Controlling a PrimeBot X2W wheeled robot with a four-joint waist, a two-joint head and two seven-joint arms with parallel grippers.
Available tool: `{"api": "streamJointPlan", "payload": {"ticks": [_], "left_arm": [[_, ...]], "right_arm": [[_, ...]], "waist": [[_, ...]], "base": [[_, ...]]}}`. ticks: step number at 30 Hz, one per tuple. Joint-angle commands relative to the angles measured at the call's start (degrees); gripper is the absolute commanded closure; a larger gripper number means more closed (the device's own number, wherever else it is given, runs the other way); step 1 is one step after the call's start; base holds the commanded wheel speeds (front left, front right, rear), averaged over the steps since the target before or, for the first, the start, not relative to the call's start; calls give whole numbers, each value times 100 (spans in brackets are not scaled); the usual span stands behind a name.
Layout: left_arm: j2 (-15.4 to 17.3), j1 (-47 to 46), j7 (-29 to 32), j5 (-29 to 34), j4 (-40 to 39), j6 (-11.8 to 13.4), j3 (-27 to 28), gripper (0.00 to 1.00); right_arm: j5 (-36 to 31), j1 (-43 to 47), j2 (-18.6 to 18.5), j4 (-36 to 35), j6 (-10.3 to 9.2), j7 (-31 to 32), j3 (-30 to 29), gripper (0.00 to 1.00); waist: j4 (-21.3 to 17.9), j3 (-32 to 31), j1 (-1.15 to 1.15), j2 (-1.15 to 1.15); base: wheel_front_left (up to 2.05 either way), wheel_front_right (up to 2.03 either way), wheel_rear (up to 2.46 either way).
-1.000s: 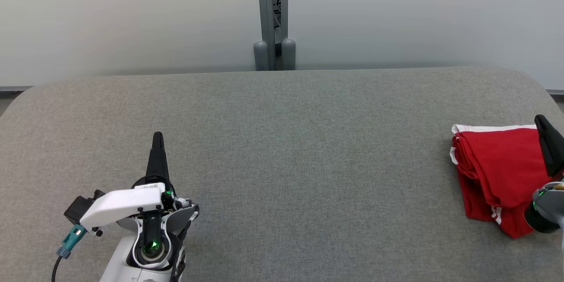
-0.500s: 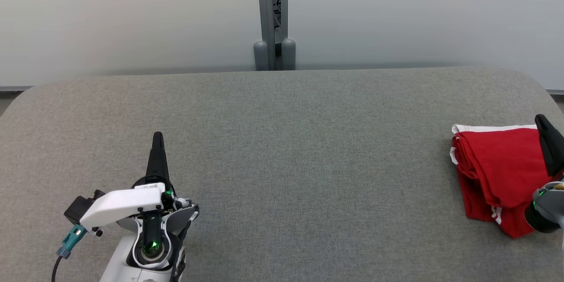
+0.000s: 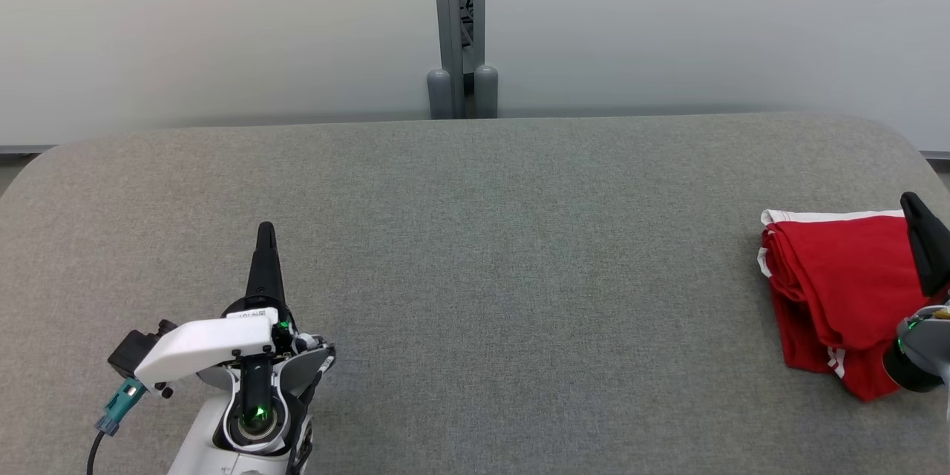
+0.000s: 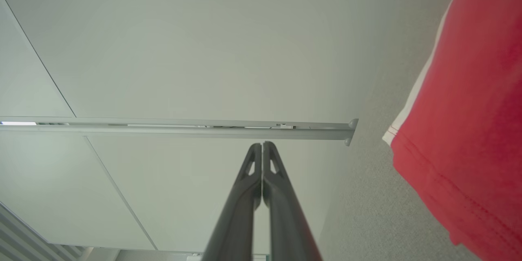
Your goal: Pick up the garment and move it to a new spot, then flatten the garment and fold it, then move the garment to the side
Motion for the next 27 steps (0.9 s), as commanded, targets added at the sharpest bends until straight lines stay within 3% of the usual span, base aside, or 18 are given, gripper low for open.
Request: {"api": "streamJointPlan", "payload": {"ticks": [1,27], "left_arm": [[14,-63,-8,-13,-1,-24,3,100],[15,-63,-8,-13,-2,-24,4,100]], "right_arm": [[23,-21,-32,6,12,-6,7,100],[41,-12,-47,6,12,-26,27,100]], "waist": [[0,0,0,0],[0,0,0,0]], "base": [[0,0,0],[0,0,0]]}}
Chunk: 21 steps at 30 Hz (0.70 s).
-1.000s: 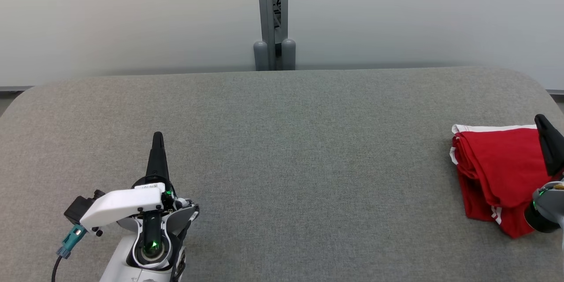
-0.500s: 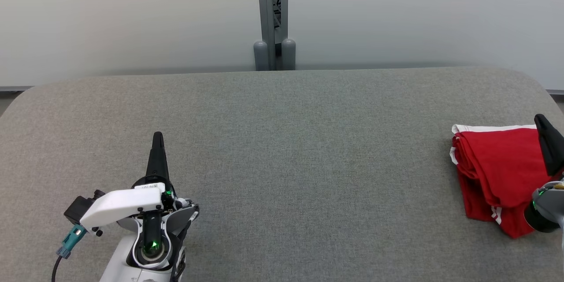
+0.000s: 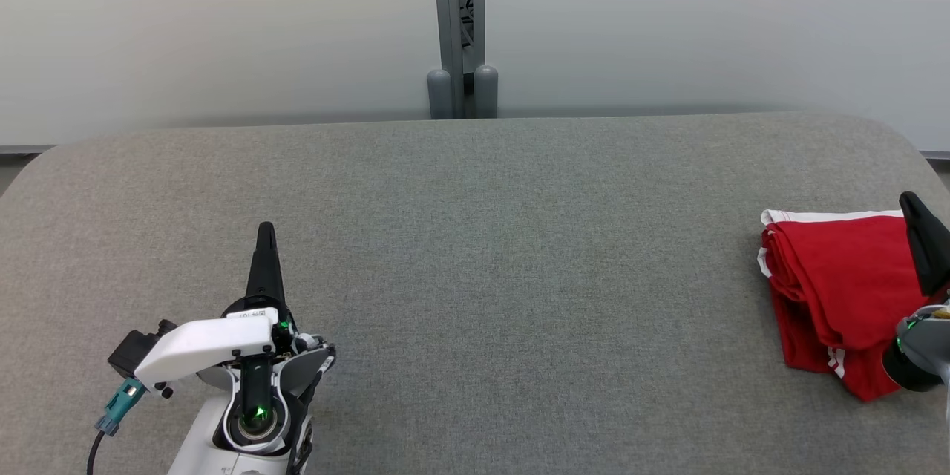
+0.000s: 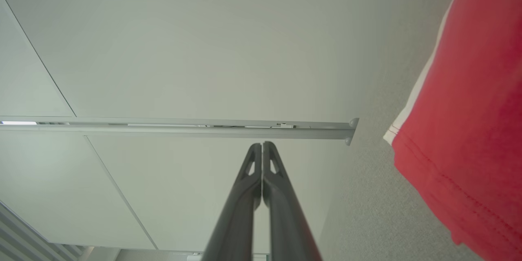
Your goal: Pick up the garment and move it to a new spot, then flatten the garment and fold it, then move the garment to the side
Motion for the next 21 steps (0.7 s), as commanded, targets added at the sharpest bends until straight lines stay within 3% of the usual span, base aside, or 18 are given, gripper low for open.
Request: {"api": "streamJointPlan", "payload": {"ticks": [1,21], "left_arm": [[15,-63,-8,-13,-2,-24,4,100],[15,-63,-8,-13,-3,-24,4,100]], "right_arm": [[11,-12,-36,5,12,-16,-6,100],[30,-8,-43,5,12,-26,6,100]], "waist": [[0,0,0,0],[0,0,0,0]], "base": [[0,0,0],[0,0,0]]}}
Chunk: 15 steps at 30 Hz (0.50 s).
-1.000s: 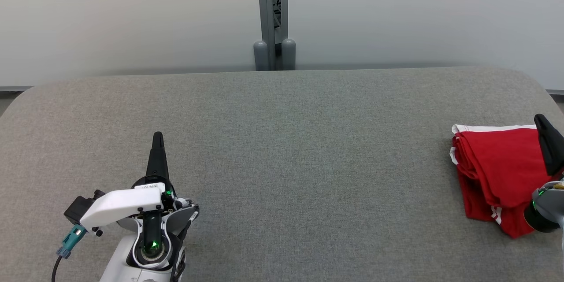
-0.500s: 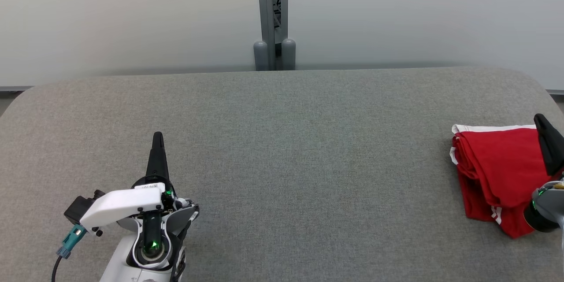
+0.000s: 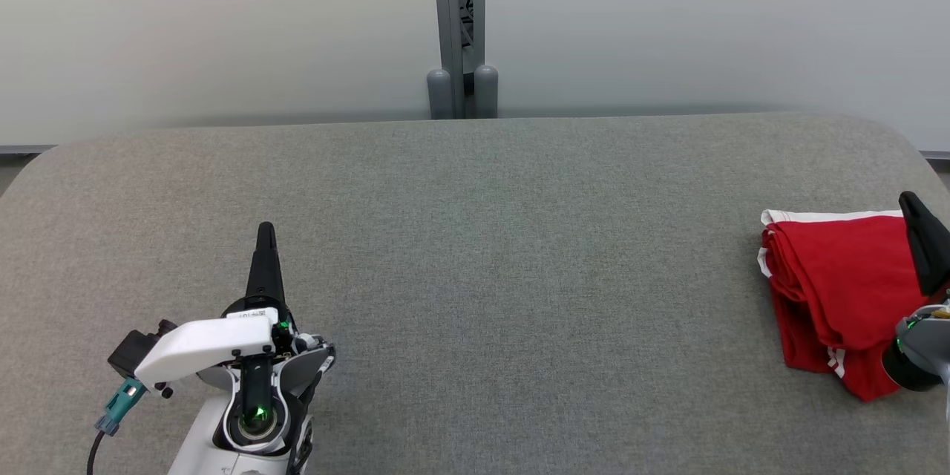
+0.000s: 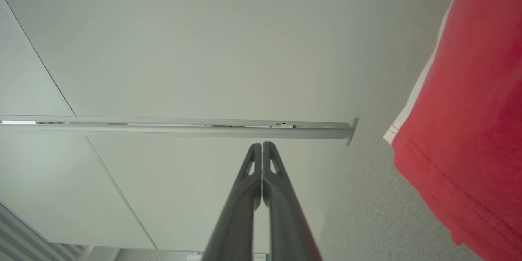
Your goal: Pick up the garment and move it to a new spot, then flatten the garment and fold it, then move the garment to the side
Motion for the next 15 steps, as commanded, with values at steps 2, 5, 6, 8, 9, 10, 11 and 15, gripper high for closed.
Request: {"api": "streamJointPlan", "payload": {"ticks": [2,5,6,8,9,10,11,15], "left_arm": [[15,-63,-8,-13,-3,-24,4,100],[15,-63,-8,-13,-3,-24,4,100],[15,-63,-8,-13,-3,-24,4,100],[15,-63,-8,-13,-3,-24,4,100],[15,-63,-8,-13,-3,-24,4,100],[15,-63,-8,-13,-3,-24,4,100],[15,-63,-8,-13,-3,-24,4,100],[15,-63,-8,-13,-3,-24,4,100]], "right_arm": [[25,-7,-36,5,12,-22,-12,100],[23,-7,-38,5,12,-24,-10,100],[24,-7,-38,5,12,-24,-11,100],[26,-7,-38,5,12,-25,-10,100],[27,-7,-39,5,12,-26,-8,100],[27,-6,-39,5,12,-26,-8,100],[27,-6,-38,5,12,-27,-8,100],[30,-6,-39,5,12,-28,-7,100]], "waist": [[0,0,0,0],[0,0,0,0],[0,0,0,0],[0,0,0,0],[0,0,0,0],[0,0,0,0],[0,0,0,0],[0,0,0,0]], "base": [[0,0,0],[0,0,0],[0,0,0],[0,0,0],[0,0,0],[0,0,0],[0,0,0],[0,0,0]]}}
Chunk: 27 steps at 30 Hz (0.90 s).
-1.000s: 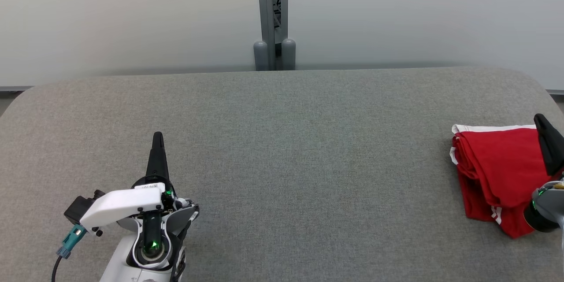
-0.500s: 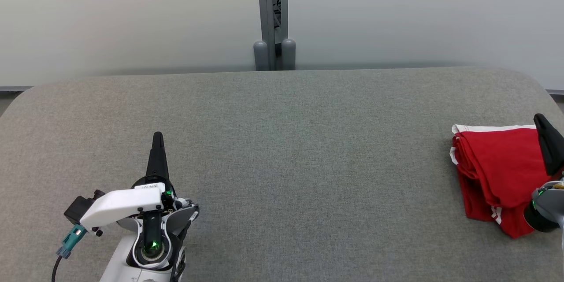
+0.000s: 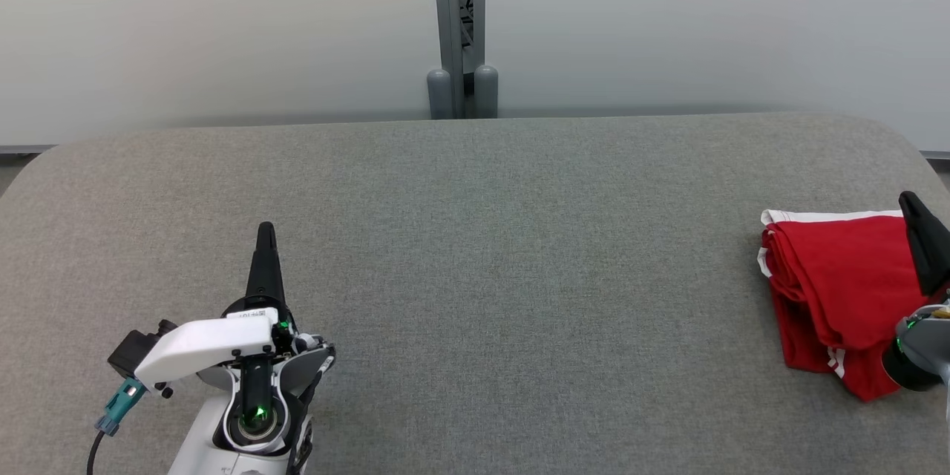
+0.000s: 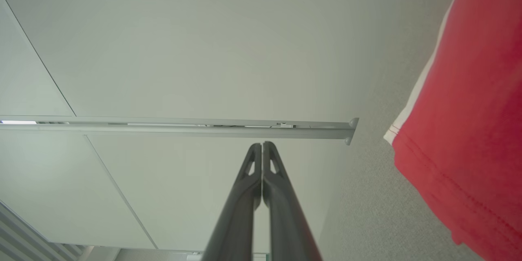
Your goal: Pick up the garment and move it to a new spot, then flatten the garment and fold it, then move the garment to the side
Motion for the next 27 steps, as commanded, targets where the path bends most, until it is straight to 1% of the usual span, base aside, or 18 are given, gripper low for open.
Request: {"api": "streamJointPlan", "payload": {"ticks": [1,27], "left_arm": [[15,-63,-8,-13,-3,-24,4,100],[15,-63,-8,-13,-4,-24,5,100]], "right_arm": [[23,-6,-35,5,12,-27,-14,100],[34,-3,-40,5,12,-29,-4,100]], "waist": [[0,0,0,0],[0,0,0,0]], "base": [[0,0,0],[0,0,0]]}}
